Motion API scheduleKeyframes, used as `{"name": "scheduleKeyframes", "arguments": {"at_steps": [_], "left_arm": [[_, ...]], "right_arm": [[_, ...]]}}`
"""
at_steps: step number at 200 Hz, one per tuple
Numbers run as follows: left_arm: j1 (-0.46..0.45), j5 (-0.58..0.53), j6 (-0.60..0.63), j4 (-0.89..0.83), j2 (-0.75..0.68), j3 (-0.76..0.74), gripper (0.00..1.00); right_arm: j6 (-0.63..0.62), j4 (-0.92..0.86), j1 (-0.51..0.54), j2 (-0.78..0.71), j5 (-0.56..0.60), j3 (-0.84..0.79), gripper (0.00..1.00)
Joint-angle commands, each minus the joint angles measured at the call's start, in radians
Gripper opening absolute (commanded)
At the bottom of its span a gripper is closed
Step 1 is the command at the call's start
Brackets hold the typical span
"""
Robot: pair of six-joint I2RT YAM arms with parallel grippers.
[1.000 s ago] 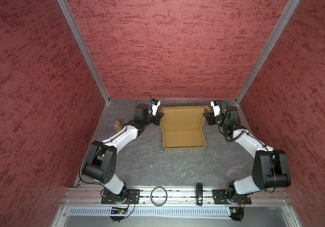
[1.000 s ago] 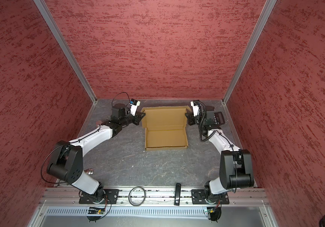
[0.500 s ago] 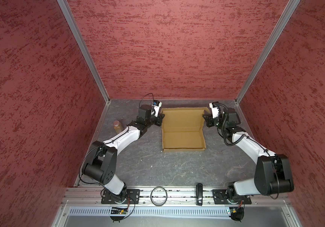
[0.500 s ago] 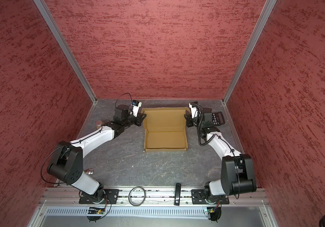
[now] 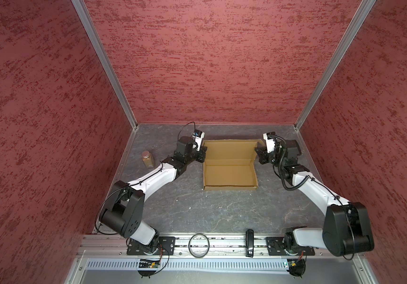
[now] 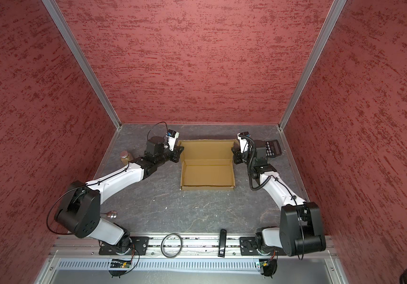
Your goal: Fold the paper box
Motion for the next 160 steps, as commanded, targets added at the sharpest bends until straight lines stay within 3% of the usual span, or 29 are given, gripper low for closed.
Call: {"name": "scheduleKeyframes", "arguments": {"at_steps": [1,160], "left_arm": [[-0.037,0.012,-0.02,0.005,-0.012,-0.031,0.15],[-0.118,-0.124,-0.113,0.048,-0.064,-0.123,0.15]], "right_arm": [[0.024,0.028,0.035,-0.026,-0.035,-0.02,0.12],[0.063,0.037,0.086,-0.137,0.007,-0.133,0.13]]}}
